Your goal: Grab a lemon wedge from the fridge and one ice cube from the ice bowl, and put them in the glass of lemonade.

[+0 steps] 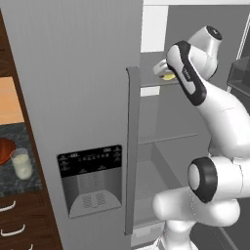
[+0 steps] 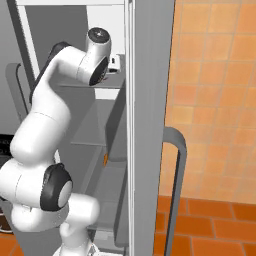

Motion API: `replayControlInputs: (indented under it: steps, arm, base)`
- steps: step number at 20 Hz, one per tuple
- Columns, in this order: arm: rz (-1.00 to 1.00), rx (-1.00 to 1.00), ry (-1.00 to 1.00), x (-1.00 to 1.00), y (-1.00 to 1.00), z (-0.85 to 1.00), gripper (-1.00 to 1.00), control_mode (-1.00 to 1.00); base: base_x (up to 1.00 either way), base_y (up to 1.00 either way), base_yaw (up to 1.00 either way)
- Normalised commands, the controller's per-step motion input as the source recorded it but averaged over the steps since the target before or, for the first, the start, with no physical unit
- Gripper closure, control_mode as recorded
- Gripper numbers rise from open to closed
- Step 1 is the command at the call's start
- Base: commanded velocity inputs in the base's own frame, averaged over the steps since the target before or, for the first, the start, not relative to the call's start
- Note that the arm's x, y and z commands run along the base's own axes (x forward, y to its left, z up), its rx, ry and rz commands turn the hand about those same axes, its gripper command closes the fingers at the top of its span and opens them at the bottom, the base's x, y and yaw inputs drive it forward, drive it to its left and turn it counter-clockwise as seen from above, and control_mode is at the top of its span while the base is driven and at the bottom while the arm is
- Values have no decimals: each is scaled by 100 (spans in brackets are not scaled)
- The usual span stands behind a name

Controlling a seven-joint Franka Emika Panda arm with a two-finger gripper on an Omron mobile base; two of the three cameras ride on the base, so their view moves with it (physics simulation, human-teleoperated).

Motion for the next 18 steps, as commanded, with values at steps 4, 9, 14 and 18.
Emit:
replayControlInputs:
  steps: [4,9,14,18]
  arm:
    - [-4,-3,4,-100,13,-41,100,-100]
    - [-18,-2,10,-100,-11,-62,100,-100]
    - [-20,-9,13,-100,-1,-10,100,-100]
    - [-9,-1,11,-100,-17,1,100,-100]
  base:
    - [0,0,0]
    - [0,0,0]
    - [0,0,0]
    - [0,0,0]
